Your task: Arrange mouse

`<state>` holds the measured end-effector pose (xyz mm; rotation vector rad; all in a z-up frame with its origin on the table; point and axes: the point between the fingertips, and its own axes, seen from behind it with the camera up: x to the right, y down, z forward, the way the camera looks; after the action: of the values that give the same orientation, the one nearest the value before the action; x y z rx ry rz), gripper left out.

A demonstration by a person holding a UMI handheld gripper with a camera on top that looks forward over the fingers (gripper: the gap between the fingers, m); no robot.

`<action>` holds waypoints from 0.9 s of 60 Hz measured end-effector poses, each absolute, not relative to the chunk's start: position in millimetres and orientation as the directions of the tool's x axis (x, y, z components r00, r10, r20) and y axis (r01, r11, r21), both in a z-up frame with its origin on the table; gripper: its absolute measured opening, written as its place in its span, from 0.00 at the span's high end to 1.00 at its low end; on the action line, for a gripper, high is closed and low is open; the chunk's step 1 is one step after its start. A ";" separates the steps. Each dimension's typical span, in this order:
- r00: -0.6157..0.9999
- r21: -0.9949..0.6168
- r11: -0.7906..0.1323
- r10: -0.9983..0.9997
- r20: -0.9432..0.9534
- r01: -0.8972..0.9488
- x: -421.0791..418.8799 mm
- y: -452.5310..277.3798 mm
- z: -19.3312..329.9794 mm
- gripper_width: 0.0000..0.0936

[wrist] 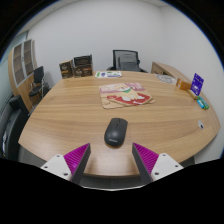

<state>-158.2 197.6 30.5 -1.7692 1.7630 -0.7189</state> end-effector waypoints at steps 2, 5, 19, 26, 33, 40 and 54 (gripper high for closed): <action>0.003 -0.697 -0.004 -1.000 0.002 -0.717 -151.3 197.0 24.4 0.07; 0.001 -0.698 -0.003 -1.000 0.003 -0.716 -140.3 196.8 15.9 0.07; -0.009 -0.683 0.007 -1.000 -0.001 -0.730 -99.7 192.5 -12.6 0.07; -0.017 -0.684 0.014 -1.000 -0.002 -0.730 -82.6 190.5 -16.7 0.07; -0.009 -0.686 0.006 -1.000 0.001 -0.727 -67.9 193.1 -17.4 0.07; -0.012 -0.685 0.011 -1.000 -0.004 -0.729 -59.9 196.3 -17.1 0.07; -0.011 -0.695 0.011 -1.000 -0.005 -0.719 -51.0 199.8 -17.7 0.28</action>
<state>-51.0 199.8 -17.7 -1.7594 1.7829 -0.7160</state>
